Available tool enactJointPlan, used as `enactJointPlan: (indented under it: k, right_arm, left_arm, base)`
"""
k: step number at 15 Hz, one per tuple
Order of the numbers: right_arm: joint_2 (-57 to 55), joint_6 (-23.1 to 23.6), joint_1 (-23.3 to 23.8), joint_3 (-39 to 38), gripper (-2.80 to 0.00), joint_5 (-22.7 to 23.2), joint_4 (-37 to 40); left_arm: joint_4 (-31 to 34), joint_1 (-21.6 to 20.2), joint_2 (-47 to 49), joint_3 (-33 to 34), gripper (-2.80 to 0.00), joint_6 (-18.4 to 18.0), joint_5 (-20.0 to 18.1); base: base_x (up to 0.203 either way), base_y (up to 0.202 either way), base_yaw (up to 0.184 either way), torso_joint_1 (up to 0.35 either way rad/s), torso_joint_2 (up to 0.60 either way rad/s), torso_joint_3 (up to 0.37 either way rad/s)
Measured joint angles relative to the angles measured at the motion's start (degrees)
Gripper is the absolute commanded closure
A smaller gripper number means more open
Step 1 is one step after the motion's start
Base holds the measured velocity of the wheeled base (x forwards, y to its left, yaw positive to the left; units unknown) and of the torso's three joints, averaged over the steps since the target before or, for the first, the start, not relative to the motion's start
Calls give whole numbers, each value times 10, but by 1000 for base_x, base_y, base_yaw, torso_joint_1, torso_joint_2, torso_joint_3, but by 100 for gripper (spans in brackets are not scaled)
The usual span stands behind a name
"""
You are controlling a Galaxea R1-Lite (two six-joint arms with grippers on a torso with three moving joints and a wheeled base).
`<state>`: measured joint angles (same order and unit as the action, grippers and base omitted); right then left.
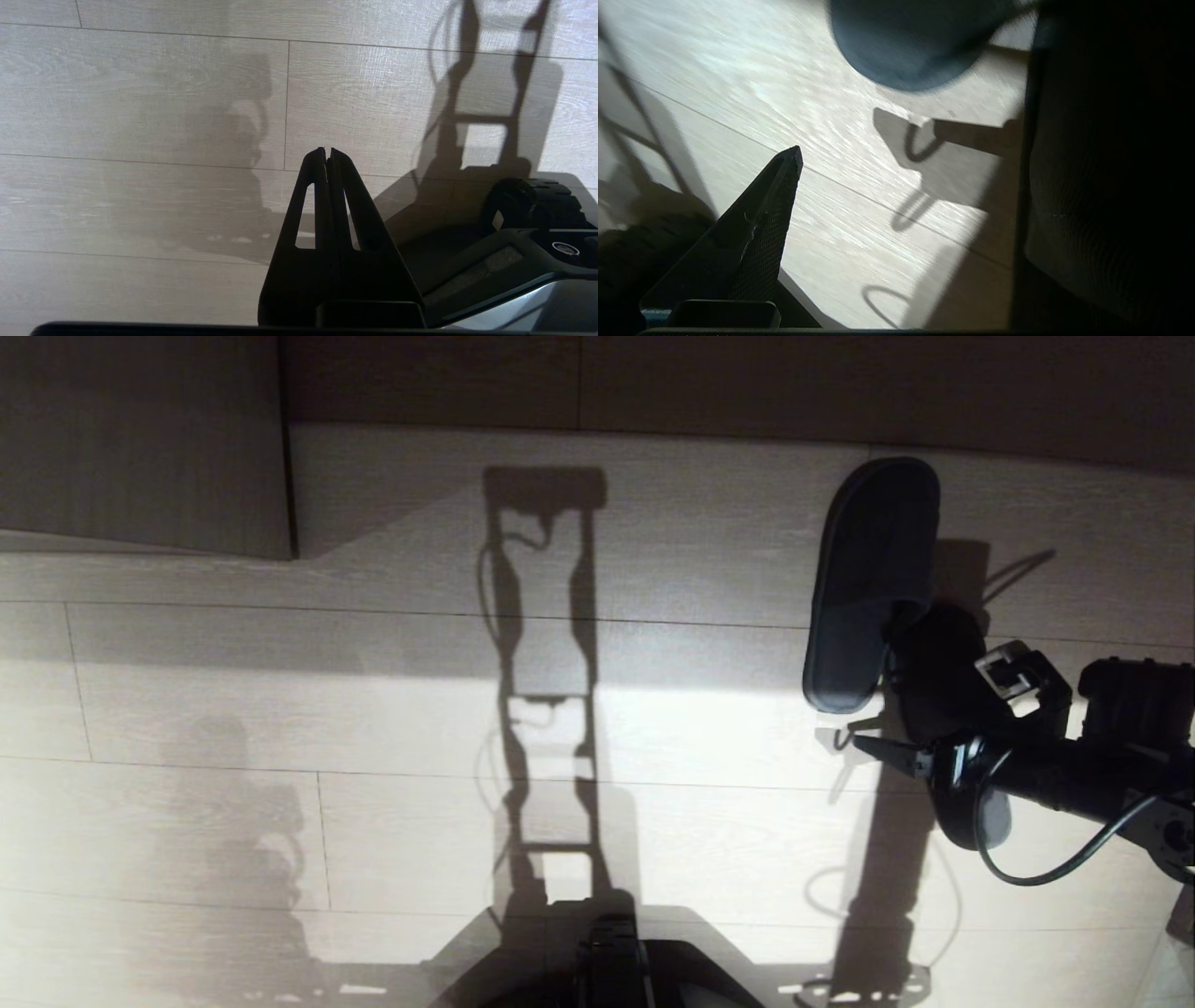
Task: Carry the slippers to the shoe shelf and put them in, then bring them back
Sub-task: Place the slippers on the floor
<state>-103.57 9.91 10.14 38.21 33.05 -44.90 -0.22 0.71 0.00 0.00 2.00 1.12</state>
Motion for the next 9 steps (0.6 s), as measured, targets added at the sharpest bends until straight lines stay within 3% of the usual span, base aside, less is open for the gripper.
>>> enactJointPlan:
  k: [2, 4, 9]
  right_arm:
    - [-6, 15, 7, 16, -280, -49, -18]
    - [-13, 18, 8, 30, -280, -64, -35]
    - [-69, -19, -9, 202, -280, -144, -65]
  left_arm:
    - [0, 0, 0, 0, 0, 0, 0]
    - [0, 0, 0, 0, 0, 0, 0]
    - [0, 0, 0, 0, 0, 0, 0]
  base:
    - [0, 0, 0, 0, 0, 0]
    - [0, 0, 0, 0, 0, 0]
    - [0, 0, 0, 0, 0, 0]
